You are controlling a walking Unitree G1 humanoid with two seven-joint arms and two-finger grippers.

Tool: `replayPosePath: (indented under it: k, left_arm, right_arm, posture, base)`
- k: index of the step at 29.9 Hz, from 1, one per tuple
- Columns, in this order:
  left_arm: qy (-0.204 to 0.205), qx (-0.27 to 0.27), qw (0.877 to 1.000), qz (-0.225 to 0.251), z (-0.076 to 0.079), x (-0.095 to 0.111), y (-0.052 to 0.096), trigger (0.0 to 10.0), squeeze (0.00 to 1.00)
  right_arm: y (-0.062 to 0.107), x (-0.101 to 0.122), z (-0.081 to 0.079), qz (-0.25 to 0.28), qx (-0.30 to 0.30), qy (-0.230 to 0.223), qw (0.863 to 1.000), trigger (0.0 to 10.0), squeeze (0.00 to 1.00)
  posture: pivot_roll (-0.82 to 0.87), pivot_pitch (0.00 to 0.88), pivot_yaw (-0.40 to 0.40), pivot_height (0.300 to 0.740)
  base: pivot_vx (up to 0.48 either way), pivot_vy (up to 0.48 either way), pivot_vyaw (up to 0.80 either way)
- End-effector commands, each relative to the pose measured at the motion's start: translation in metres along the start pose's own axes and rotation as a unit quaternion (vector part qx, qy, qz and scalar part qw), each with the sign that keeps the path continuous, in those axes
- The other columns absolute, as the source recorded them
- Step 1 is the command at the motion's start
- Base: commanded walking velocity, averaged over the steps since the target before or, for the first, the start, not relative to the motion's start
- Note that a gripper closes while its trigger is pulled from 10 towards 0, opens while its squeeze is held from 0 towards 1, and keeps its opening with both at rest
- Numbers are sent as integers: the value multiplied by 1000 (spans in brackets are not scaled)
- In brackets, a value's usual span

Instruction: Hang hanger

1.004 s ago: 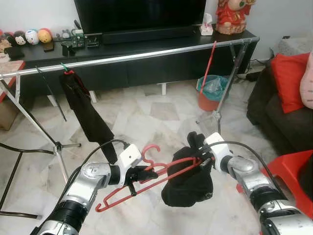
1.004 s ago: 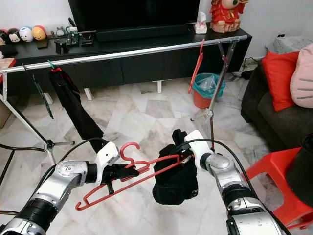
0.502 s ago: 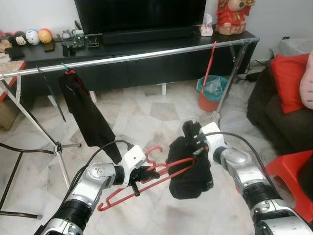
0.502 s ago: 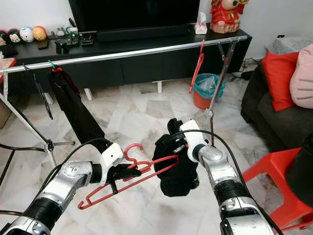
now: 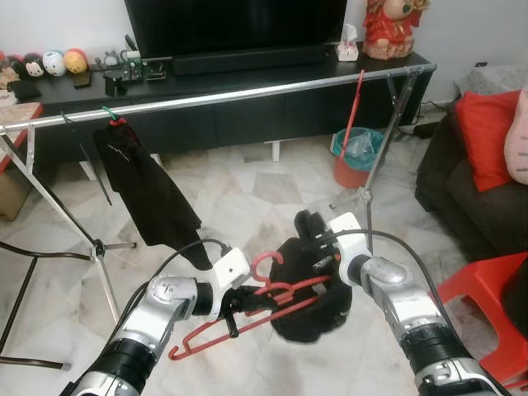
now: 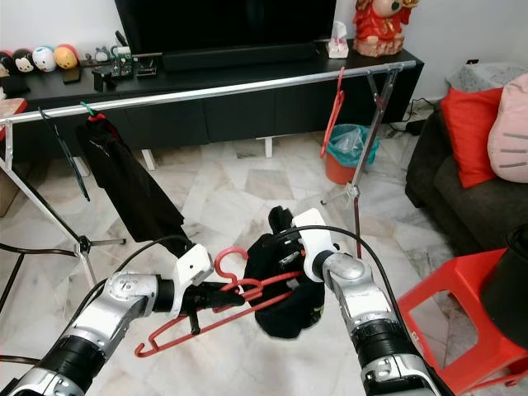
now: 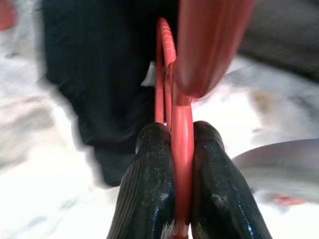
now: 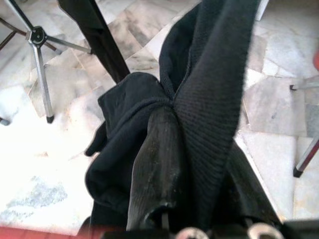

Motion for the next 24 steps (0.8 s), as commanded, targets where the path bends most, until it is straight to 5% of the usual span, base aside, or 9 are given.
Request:
replayPosePath:
  k: [1,6,10,12,24]
  left_arm:
    - [-12,43,999,-22,-12,-3,3,10000,0]
    - [-14,50,998,-27,-14,-5,4,10000,0]
    - [-14,179,984,-15,-41,0,8,10000,0]
    - [-7,198,980,3,-45,4,8,10000,0]
    - [-14,150,988,16,-33,3,-2,10000,0]
  right_arm:
    - [2,20,4,19,-17,17,1000,10000,0]
    - [4,14,8,-3,-45,18,999,10000,0]
    - [6,4,5,-18,-54,9,998,10000,0]
    - [7,1,1,-21,-50,10,998,10000,0]
    - [11,-4,8,-26,-66,2,997,10000,0]
  posture:
    - [-29,10,4,740]
    - [-26,12,5,740]
    - [-25,12,4,740]
    - [-25,12,4,740]
    - [-26,13,7,740]
  base:
    - [0,0,0]
    - [0,0,0]
    - [0,0,0]
    - [0,0,0]
    - [0,0,0]
Point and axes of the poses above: a point about 5 cm out from each wrist's last joint towards the gripper, its own y axis pointing back from the gripper into the wrist, its own x axis along the axis of the wrist's last joint, z = x × y, the point moved 2 cm from there along -y, pointing out of the wrist towards the gripper, and after that the axes turned 9 degrees about y, right-handed, at the moved point
